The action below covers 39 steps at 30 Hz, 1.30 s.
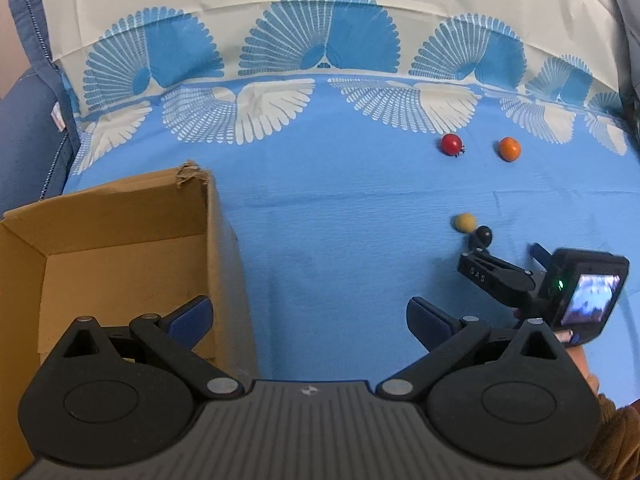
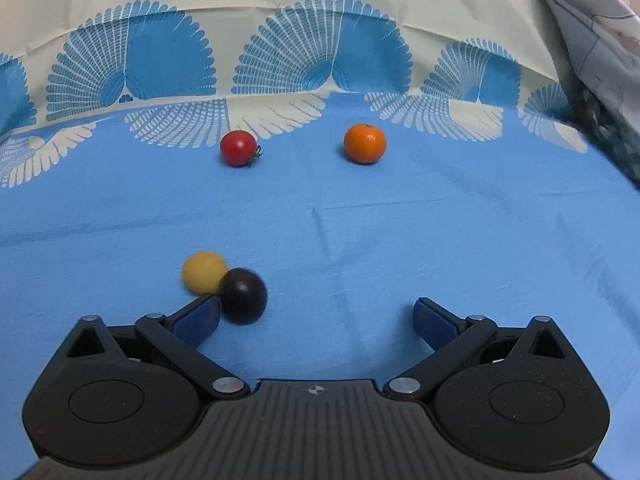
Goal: Organize fruits
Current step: 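Move both tools to the dark cherry and yellow fruit on the sheet, then grasp the dark cherry with the right tool while the left tool grasps the yellow fruit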
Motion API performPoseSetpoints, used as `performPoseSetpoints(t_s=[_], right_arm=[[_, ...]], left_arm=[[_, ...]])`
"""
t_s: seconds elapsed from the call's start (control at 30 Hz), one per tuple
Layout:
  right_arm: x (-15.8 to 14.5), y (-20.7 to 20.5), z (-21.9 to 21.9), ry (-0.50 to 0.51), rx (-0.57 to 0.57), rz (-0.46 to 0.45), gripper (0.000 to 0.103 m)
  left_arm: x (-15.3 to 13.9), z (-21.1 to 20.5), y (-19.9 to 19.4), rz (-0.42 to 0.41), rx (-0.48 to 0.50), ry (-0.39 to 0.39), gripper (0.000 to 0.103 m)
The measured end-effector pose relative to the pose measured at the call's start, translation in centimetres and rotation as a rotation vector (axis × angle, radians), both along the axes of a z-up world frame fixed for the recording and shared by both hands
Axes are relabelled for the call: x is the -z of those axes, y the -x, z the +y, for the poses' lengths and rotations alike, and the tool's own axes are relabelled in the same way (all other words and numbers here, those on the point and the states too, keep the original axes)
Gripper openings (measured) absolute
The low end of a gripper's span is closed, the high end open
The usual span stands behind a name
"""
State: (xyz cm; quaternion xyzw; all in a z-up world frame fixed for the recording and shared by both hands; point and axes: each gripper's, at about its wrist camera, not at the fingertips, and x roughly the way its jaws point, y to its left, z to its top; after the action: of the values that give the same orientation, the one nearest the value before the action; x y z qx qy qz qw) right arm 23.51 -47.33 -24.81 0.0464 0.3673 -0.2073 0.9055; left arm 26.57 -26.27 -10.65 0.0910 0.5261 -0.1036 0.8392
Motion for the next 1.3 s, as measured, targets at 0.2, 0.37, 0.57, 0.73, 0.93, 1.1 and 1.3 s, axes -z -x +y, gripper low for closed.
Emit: performPoseSetpoints(t_s=[0.2, 0.37, 0.57, 0.73, 0.93, 1.1, 1.3], right_arm=[[-0.4, 0.2, 0.4, 0.024, -0.070, -0.030, 0.027], [-1.3, 2.6, -3.3, 0.029, 0.173, -0.039, 0.027], [-0.9, 6.5, -9.2, -0.009, 0.546, -0.088, 0.027], [-0.2, 6.9, -9.5, -0.003, 0.559, -0.119, 0.027], [0.0, 7.6, -9.6, -0.023, 0.565, -0.146, 0.027], [0.0, 7.5, -10.0, -0.032, 0.570, -0.155, 0.028], [-0.1, 7.7, -10.0, -0.045, 0.576, -0.171, 0.027]], left_arm=[[1.5, -2.4, -1.0, 0.002, 0.031, -0.006, 0.103], [2.6, -6.1, -2.4, -0.011, 0.094, 0.042, 0.103], [6.6, -12.9, -4.7, 0.043, 0.222, 0.133, 0.103], [10.6, -17.6, -6.8, 0.128, 0.273, 0.152, 0.103], [14.1, -21.0, -7.9, 0.191, 0.298, 0.132, 0.087], [14.8, -21.4, -7.5, 0.210, 0.327, 0.098, 0.037], [14.3, -20.5, -6.9, 0.188, 0.332, 0.089, 0.026]])
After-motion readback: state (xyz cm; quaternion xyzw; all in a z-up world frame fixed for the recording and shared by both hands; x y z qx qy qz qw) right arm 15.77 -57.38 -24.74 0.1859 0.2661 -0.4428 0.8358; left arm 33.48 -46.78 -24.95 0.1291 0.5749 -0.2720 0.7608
